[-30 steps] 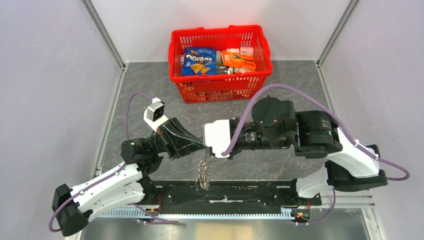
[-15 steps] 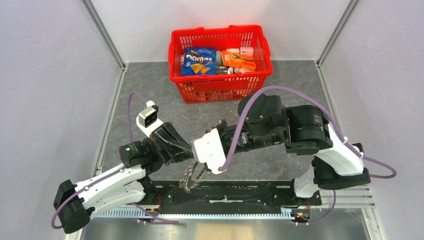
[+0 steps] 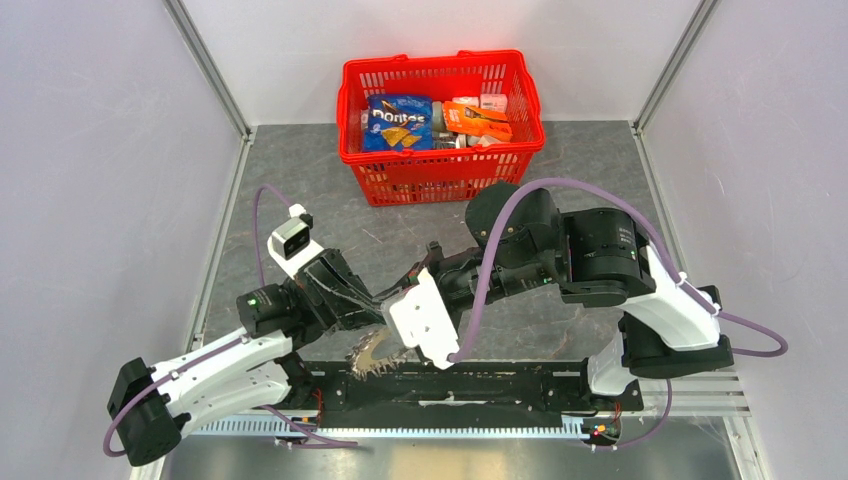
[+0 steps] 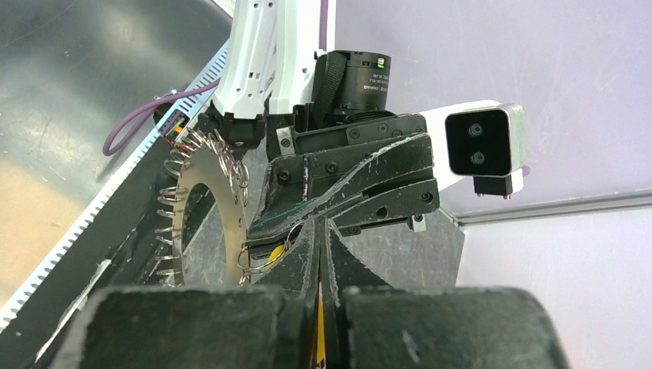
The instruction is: Put the keys on the keyring
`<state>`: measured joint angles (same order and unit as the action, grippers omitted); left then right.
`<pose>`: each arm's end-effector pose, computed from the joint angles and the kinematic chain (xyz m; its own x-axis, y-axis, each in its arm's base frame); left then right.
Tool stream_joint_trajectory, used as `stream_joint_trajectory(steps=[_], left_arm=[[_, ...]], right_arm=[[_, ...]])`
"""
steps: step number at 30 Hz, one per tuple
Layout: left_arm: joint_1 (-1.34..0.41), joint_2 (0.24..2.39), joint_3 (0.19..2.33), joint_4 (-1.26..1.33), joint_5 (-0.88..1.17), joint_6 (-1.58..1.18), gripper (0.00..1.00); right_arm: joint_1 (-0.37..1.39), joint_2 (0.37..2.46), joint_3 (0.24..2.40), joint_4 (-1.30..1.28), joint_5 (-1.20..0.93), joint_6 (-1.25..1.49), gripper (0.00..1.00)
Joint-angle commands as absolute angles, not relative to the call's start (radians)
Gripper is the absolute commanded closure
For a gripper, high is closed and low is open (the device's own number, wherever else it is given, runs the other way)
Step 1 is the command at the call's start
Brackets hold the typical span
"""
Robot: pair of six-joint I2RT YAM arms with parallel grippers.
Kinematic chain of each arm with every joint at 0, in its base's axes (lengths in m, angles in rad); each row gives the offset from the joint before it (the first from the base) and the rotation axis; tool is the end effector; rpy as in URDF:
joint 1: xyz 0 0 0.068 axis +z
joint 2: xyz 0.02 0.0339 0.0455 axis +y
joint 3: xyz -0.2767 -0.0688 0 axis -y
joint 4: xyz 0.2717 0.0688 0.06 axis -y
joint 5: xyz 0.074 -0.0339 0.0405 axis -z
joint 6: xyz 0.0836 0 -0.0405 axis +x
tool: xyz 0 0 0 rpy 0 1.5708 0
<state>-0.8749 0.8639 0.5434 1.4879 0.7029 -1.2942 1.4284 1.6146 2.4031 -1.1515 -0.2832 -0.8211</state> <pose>0.0682 -0.1660 0.4220 -0.5588 -0.4759 -0.6791 0.7715 -0.5987 -0.2153 0.0230 0.3253 0.5702 0.6884 -0.1500 -0.7096 -0.7098 -0.3406 -0.6166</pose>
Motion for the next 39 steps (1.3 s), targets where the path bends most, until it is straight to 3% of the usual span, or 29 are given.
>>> stream_joint_trajectory(steps=[1, 5, 11, 19, 30, 39], left_arm=[[-0.882, 0.850, 0.577, 1.557, 0.732, -1.326, 0.98], [-0.882, 0.848, 0.580, 1.557, 0.729, -1.321, 0.98], [-0.882, 0.839, 0.581, 1.557, 0.722, -1.310, 0.98], [-0.882, 0.843, 0.590, 1.557, 0.709, -1.290, 0.98], [-0.882, 0.840, 0.589, 1.557, 0.700, -1.273, 0.98], [-0.882, 0.831, 0.573, 1.556, 0.678, -1.252, 0.98]], right_arm=[[1.378, 1.636, 2.332, -1.117, -0.227, -0.851, 1.00], [1.364, 1.560, 2.205, -1.029, -0.214, -0.818, 1.00], [1.362, 1.467, 2.122, -0.937, -0.185, -0.759, 0.76], [1.362, 1.355, 2.031, -0.857, -0.177, -0.705, 0.59], [1.362, 1.329, 2.017, -0.815, -0.113, -0.676, 0.56], [1.361, 1.216, 2.005, -0.776, -0.092, -0.485, 0.56]])
